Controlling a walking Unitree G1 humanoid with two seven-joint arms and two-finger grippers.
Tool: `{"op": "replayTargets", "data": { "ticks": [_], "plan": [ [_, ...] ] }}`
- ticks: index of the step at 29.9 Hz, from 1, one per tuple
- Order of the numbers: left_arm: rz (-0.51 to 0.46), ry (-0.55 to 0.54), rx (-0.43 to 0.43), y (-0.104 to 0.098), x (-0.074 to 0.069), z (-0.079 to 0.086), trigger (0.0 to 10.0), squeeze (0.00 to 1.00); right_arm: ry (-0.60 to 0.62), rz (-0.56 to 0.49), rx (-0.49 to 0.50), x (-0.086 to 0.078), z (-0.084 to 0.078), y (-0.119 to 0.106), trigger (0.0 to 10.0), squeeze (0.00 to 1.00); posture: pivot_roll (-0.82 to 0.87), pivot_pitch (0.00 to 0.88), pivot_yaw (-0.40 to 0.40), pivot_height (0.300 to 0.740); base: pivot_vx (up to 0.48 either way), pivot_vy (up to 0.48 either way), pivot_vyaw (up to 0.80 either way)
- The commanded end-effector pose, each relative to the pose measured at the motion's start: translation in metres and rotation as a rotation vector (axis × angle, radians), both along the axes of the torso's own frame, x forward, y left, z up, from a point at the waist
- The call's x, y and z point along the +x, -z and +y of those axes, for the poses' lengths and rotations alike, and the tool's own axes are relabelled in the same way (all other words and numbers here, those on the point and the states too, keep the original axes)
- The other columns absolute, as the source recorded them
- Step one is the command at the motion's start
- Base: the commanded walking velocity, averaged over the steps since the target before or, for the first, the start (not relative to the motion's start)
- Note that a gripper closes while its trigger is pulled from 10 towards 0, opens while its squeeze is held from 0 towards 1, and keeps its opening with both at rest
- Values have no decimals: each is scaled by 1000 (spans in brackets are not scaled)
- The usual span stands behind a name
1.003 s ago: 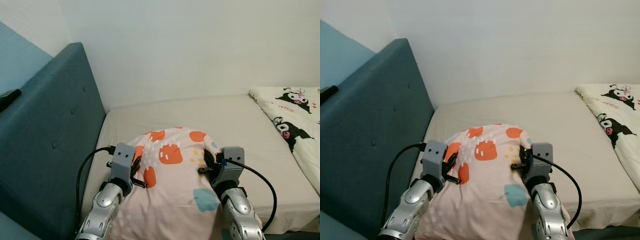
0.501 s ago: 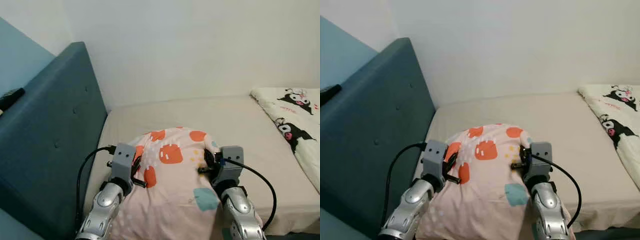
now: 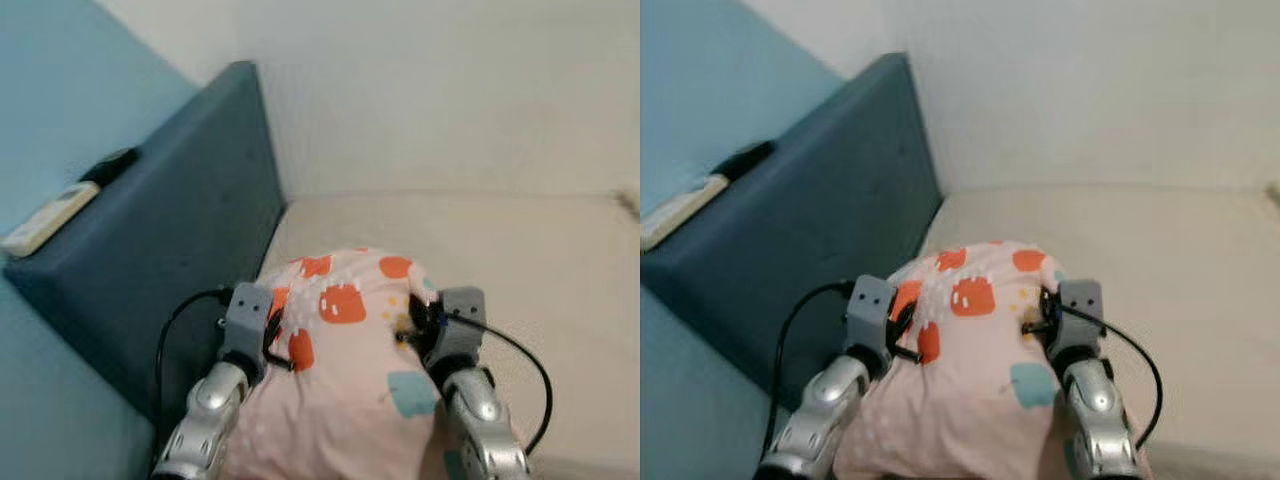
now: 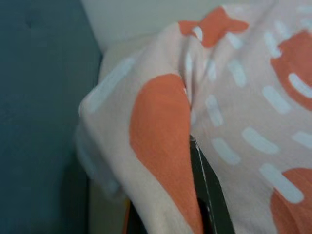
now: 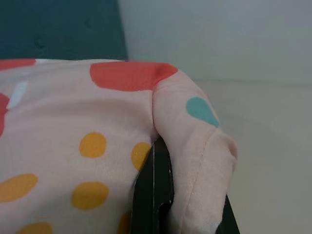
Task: Clean up the room
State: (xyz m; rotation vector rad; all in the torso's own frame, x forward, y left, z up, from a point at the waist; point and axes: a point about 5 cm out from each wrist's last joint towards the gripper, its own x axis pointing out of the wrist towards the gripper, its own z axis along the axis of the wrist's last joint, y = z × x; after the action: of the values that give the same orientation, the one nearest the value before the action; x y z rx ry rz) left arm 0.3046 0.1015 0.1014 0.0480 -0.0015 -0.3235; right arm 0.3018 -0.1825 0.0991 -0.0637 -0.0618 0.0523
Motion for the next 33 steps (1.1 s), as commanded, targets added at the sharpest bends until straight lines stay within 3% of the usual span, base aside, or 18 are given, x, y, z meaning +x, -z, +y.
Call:
{"op": "replayTargets", "data": {
  "ticks": [1,7,13,19,33],
  "plan": [
    [-33,-36,13,-3,1,11,10000,0,8,-45,4,1,2,-6,10000,0,5,48,75,740,0,0,800],
    [-22,-23,21,-2,1,9,10000,0,24,-49,-7,1,-1,-6,10000,0,5,53,79,740,0,0,663],
    [-10,-25,12,-1,1,9,10000,0,40,-48,34,0,-3,-5,10000,0,5,53,80,740,0,0,0],
    [-15,-27,15,-1,2,9,10000,0,31,-51,4,0,-3,-6,10000,0,6,46,79,740,0,0,0],
    [-10,-7,30,-1,2,7,10000,0,44,-58,-2,0,-3,-6,10000,0,4,37,81,740,0,0,784]
  ]
}}
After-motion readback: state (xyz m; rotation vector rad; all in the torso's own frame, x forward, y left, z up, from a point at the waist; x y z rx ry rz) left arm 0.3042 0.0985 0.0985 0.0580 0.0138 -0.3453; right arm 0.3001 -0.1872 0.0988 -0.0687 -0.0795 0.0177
